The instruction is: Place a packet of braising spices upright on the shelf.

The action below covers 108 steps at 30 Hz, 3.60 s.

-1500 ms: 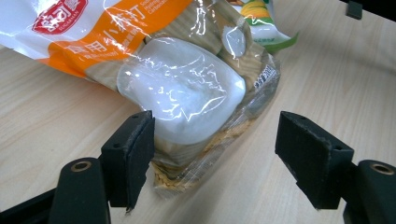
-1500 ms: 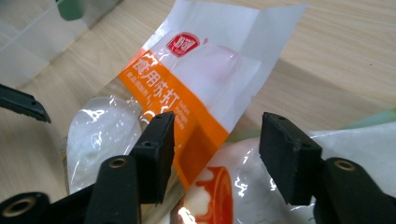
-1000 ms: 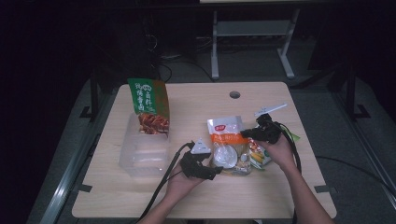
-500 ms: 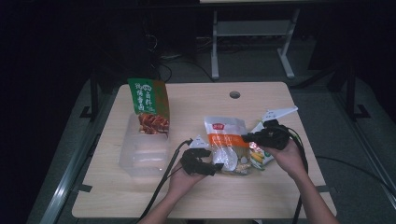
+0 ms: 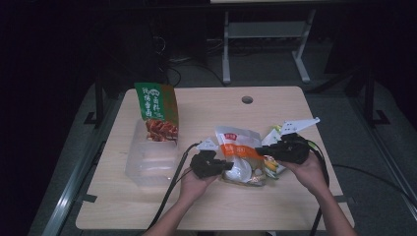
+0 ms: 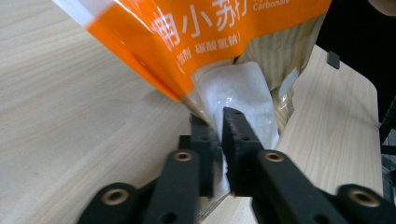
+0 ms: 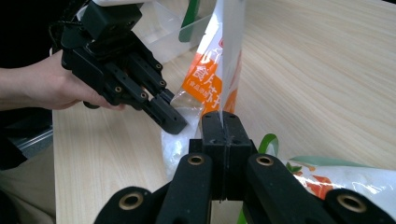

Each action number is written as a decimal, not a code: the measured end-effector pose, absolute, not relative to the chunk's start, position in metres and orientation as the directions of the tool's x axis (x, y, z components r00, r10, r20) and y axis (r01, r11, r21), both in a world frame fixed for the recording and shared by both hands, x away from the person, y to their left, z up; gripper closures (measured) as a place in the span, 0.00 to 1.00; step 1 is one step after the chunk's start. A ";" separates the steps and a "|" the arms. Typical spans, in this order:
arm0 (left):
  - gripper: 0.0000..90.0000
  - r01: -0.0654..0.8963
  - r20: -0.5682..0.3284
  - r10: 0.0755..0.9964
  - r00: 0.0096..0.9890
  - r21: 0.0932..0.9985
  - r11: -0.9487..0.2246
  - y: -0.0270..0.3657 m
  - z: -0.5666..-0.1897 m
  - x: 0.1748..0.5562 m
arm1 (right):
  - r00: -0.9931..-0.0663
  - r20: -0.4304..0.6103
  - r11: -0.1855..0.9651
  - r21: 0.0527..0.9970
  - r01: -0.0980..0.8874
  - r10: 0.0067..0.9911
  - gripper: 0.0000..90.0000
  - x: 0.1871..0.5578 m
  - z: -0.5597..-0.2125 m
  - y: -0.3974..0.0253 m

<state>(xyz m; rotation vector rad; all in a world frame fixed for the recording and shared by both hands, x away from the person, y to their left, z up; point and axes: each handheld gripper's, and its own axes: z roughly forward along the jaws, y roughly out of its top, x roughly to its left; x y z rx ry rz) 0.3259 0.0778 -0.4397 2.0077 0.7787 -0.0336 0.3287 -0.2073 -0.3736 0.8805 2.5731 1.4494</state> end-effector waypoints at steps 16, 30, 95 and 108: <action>1.00 0.472 -0.232 0.534 0.813 0.799 -0.372 0.075 -0.437 0.313 | -0.820 0.226 0.450 0.744 0.494 0.526 0.75 0.330 -0.390 -0.205; 0.99 0.447 -0.202 0.525 0.827 0.803 -0.395 0.077 -0.436 0.309 | -0.830 0.248 0.494 0.706 0.508 0.500 0.85 0.336 -0.408 -0.172; 0.47 0.343 -0.087 0.480 0.873 0.809 -0.477 0.150 -0.427 0.207 | -0.928 0.157 0.466 0.829 0.310 0.337 1.00 0.347 -0.300 -0.062; 0.45 0.355 -0.093 0.493 0.865 0.809 -0.469 0.169 -0.428 0.202 | -0.949 0.169 0.477 0.833 0.282 0.266 1.00 0.358 -0.298 -0.003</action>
